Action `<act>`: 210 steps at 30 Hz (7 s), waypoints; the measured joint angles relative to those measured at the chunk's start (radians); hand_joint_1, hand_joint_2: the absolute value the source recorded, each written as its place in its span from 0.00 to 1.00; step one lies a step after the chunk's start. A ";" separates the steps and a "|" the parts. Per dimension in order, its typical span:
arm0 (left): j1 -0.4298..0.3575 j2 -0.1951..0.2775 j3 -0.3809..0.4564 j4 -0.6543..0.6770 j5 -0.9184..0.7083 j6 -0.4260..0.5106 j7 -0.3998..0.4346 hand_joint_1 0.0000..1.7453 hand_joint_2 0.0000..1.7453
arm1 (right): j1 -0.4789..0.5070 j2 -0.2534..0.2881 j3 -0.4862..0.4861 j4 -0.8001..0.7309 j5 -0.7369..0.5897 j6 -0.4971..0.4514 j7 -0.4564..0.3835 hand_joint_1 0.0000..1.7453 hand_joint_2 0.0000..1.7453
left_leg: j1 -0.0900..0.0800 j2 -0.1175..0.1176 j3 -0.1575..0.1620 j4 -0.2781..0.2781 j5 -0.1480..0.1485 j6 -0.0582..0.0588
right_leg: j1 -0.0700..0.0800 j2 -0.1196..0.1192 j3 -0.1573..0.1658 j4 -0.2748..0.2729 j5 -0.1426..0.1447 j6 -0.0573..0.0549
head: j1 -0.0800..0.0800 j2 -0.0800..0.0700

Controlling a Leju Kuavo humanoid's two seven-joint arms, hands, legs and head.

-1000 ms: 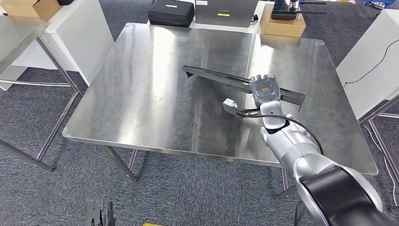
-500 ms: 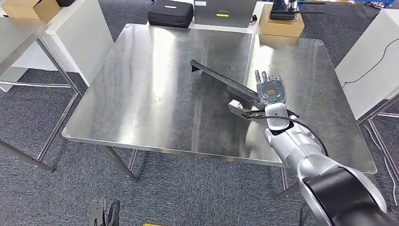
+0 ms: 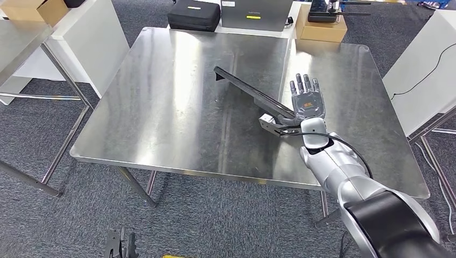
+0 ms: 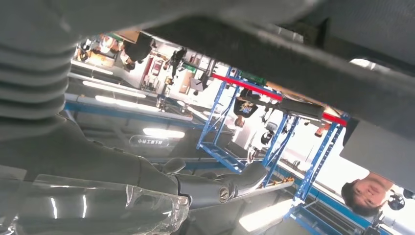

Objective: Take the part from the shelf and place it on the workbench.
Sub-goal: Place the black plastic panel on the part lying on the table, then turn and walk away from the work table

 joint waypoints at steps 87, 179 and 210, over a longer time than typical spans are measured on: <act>0.079 0.043 0.224 -0.002 0.081 -0.118 -0.044 0.00 0.00 | 1.175 0.289 -0.805 -1.474 -1.115 -0.173 -0.861 0.00 0.00 | 0.004 0.005 0.128 0.031 -0.119 -0.015 | -0.003 -0.005 -0.006 0.005 0.018 -0.016 | 0.005 0.000; 0.085 0.027 0.361 0.006 -0.023 0.011 0.005 0.00 0.00 | 0.888 0.121 -1.321 0.091 -1.330 -0.019 -0.454 0.00 0.00 | 0.016 0.005 0.137 0.069 -0.113 -0.048 | -0.005 -0.020 -0.018 0.009 0.019 -0.008 | -0.003 0.000; 0.056 0.014 0.365 -0.002 -0.071 0.023 0.017 0.00 0.00 | 0.901 0.114 -1.354 0.097 -1.335 -0.047 -0.468 0.00 0.00 | 0.013 0.055 0.115 0.051 -0.082 -0.046 | -0.001 -0.066 0.050 -0.008 -0.026 -0.021 | -0.004 0.000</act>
